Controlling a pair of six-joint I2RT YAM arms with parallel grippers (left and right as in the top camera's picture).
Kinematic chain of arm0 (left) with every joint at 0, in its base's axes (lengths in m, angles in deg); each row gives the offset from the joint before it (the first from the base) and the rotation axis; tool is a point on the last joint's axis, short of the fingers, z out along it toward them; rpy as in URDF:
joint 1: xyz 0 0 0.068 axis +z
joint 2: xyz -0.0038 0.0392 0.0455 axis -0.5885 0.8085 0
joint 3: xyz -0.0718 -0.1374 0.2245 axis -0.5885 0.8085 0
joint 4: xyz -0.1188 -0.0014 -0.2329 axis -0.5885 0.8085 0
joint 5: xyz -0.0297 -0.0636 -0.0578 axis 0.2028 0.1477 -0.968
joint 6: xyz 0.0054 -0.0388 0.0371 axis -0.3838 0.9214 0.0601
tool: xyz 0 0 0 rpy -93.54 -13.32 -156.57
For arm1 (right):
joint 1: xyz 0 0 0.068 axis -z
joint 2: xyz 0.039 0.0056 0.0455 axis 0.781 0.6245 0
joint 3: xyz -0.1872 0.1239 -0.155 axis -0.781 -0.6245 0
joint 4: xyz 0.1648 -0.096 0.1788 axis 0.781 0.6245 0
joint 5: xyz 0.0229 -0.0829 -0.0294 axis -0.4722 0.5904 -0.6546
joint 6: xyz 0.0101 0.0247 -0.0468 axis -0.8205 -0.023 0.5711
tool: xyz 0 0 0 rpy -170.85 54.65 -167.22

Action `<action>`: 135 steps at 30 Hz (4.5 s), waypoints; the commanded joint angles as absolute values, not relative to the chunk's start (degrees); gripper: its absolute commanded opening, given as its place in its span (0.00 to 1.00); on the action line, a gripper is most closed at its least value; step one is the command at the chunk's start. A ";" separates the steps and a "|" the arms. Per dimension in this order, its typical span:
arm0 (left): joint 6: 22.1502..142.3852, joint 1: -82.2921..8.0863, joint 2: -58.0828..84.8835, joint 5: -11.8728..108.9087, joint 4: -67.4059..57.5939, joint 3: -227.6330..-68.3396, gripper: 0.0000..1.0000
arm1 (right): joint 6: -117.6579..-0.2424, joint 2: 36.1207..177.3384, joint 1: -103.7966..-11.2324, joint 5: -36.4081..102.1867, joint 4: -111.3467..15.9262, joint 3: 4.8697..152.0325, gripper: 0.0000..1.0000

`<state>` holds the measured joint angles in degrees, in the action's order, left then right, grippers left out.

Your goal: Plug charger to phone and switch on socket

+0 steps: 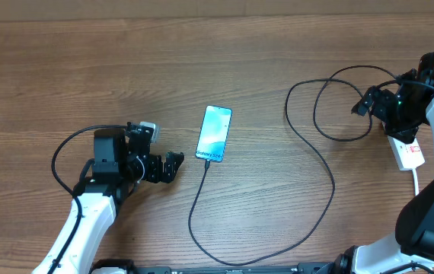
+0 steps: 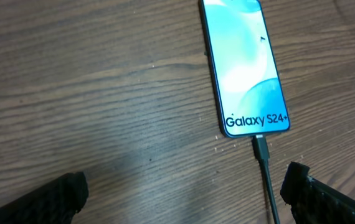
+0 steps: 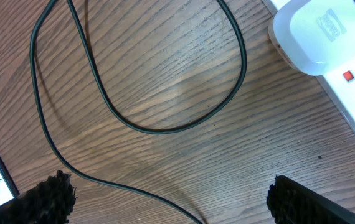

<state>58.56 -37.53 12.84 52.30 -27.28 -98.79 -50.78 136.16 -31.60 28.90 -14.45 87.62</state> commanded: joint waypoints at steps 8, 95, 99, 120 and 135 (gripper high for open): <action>54.56 -37.59 4.73 51.25 -37.18 -88.38 1.00 | -50.29 133.95 -31.58 28.83 -14.63 88.87 1.00; 54.37 -37.57 -58.08 64.39 -35.45 -68.36 1.00 | -50.32 133.95 -31.58 28.83 -14.61 88.87 1.00; 54.35 -37.57 -58.08 64.71 -35.47 -68.36 1.00 | -50.32 133.95 -31.58 28.83 -14.61 88.87 1.00; 54.37 -37.57 -58.00 64.54 -35.84 -68.38 1.00 | -50.32 133.95 -31.58 28.83 -14.63 88.87 1.00; 54.37 -37.57 -58.00 64.54 -35.87 -68.36 1.00 | -50.32 133.95 -31.58 28.83 -14.63 88.87 1.00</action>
